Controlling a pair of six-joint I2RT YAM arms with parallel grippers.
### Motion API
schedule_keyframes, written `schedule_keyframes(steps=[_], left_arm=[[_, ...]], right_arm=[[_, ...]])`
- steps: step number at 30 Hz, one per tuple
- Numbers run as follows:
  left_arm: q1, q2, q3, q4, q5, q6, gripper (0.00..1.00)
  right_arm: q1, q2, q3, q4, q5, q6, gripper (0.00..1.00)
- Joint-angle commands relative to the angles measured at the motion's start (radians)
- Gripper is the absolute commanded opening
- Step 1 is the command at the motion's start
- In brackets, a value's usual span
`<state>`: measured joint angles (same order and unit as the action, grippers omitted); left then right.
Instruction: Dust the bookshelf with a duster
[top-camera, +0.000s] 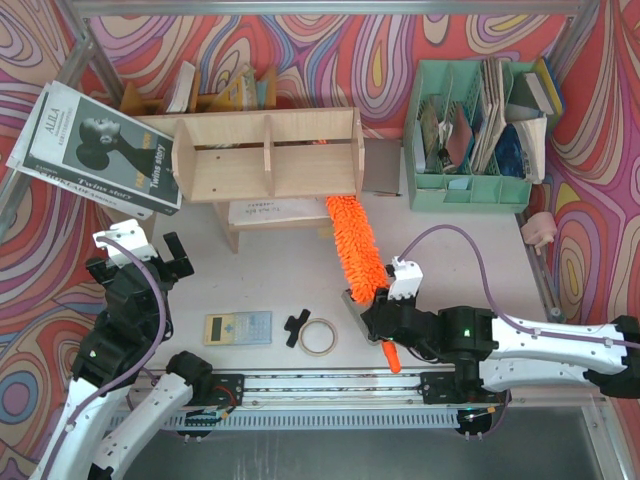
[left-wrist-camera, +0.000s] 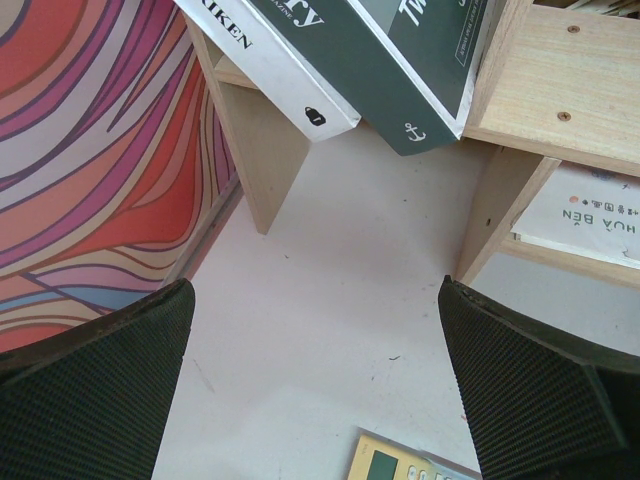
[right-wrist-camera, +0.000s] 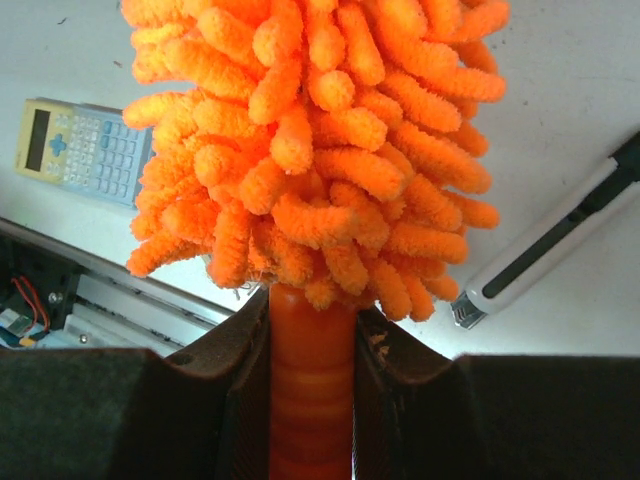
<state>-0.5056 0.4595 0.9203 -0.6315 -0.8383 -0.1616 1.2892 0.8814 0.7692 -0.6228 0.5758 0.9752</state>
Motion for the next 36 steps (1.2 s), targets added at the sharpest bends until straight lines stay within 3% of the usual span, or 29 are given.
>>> schedule_keyframes(steps=[1, 8, 13, 18, 28, 36], left_arm=[[0.005, 0.005, 0.009, 0.000, -0.004, -0.007, 0.99], [0.004, 0.005, 0.009, -0.001, -0.004, -0.006, 0.99], [0.005, 0.007, 0.009, 0.000, -0.004, -0.005, 0.99], [0.005, 0.004, 0.006, 0.001, -0.002, -0.005, 0.99], [0.005, 0.002, 0.008, -0.001, -0.004, -0.006, 0.98], [0.005, 0.002, 0.008, -0.002, -0.002, -0.006, 0.99]], right_arm=[[0.001, -0.001, 0.007, -0.024, 0.098, 0.061, 0.00], [0.001, 0.076, 0.021, 0.220, -0.011, -0.109, 0.00], [0.002, 0.071, 0.021, 0.138, 0.034, -0.029, 0.00], [0.001, -0.044, -0.024, 0.017, 0.118, 0.110, 0.00], [0.001, 0.075, -0.013, 0.126, 0.042, 0.058, 0.00], [0.001, 0.078, -0.056, 0.133, 0.019, 0.089, 0.00]])
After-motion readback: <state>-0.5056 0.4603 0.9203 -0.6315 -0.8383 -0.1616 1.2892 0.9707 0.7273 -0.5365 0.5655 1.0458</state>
